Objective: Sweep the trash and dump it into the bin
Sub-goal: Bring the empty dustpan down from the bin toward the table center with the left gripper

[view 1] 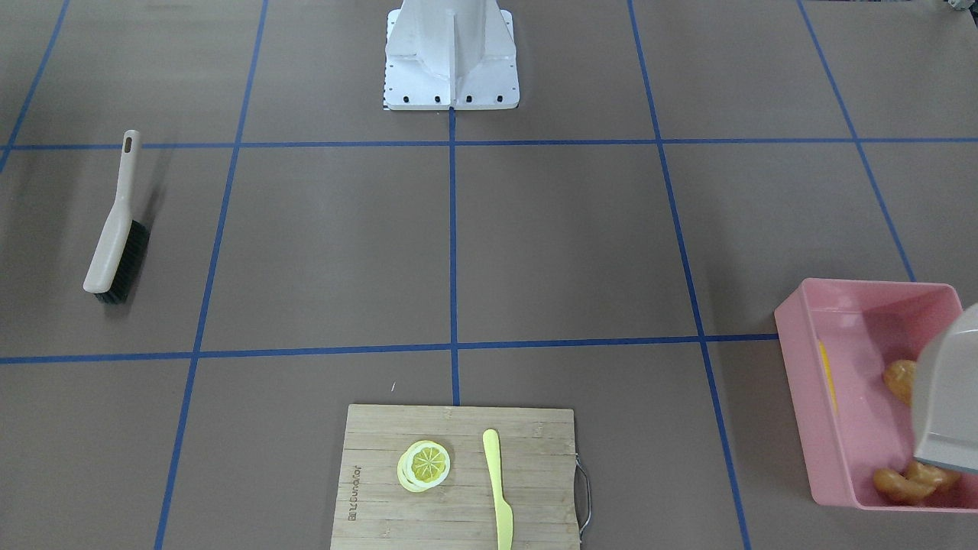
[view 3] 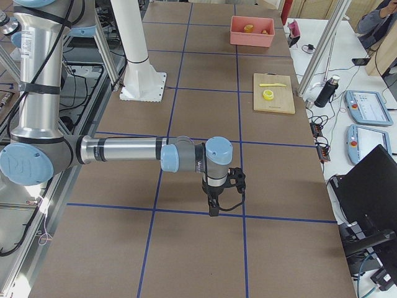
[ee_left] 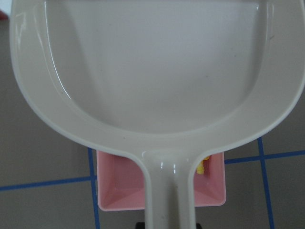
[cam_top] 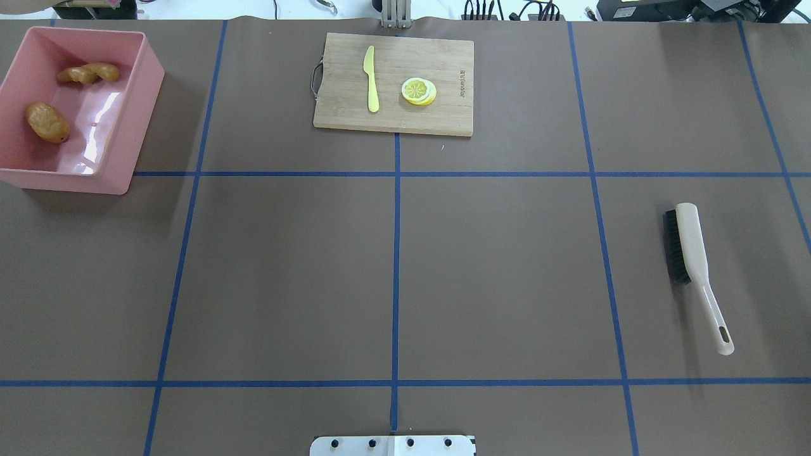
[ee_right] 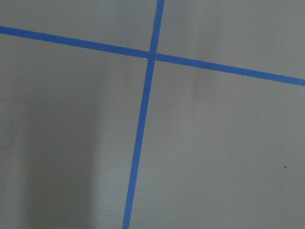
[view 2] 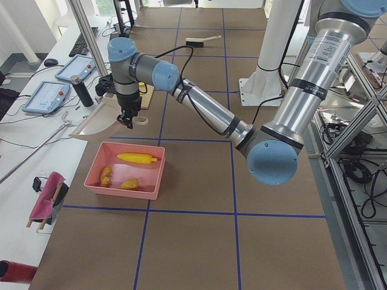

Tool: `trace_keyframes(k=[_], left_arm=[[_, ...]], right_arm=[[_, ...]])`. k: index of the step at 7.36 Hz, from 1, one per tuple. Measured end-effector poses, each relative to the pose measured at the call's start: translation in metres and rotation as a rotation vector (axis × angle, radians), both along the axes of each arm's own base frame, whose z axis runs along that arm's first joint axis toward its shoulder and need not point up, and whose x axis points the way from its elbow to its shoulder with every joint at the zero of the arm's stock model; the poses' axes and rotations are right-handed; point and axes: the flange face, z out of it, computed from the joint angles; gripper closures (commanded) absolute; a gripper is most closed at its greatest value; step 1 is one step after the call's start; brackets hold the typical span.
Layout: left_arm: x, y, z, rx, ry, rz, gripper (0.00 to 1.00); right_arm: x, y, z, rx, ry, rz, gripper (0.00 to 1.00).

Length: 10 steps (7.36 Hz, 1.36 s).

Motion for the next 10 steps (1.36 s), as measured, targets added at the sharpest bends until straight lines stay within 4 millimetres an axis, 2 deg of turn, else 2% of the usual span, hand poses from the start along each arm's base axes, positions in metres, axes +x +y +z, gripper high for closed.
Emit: trace_keyframes(k=[3,5,8,10], left_arm=[[0.112,0.042,-0.027,0.298,0.012,0.253,1.0],[0.189,0.068,-0.036,0.457,-0.001,0.437,1.0],[0.312,0.124,-0.026,0.566,0.009,0.663,1.0],[0.368,0.157,-0.018,0.624,0.021,0.756,1.0]], right_arm=[[-0.001,0.0,0.005,-0.006,0.006,0.002,0.0],[-0.002,-0.002,0.0,0.005,0.0,-0.002,0.0],[-0.004,-0.001,-0.001,0.004,-0.016,-0.005,0.0],[-0.004,0.004,0.005,-0.012,-0.021,-0.007,0.0]])
